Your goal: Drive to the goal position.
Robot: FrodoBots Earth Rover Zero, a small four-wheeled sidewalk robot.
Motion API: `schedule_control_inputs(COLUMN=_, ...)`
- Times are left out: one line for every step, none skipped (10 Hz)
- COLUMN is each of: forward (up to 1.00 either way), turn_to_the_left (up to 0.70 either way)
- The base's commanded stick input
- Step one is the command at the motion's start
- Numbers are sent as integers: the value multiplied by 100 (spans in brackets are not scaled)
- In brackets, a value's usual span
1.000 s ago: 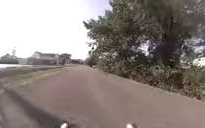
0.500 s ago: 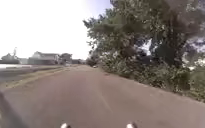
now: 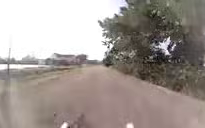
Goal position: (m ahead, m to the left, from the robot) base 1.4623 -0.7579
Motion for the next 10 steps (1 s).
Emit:
schedule_control_inputs(forward=70, turn_to_the_left=0)
schedule_control_inputs(forward=70, turn_to_the_left=0)
schedule_control_inputs(forward=70, turn_to_the_left=0)
schedule_control_inputs(forward=70, turn_to_the_left=0)
schedule_control_inputs(forward=70, turn_to_the_left=0)
schedule_control_inputs(forward=70, turn_to_the_left=0)
schedule_control_inputs(forward=70, turn_to_the_left=0)
schedule_control_inputs(forward=70, turn_to_the_left=0)
schedule_control_inputs(forward=70, turn_to_the_left=0)
schedule_control_inputs(forward=70, turn_to_the_left=0)
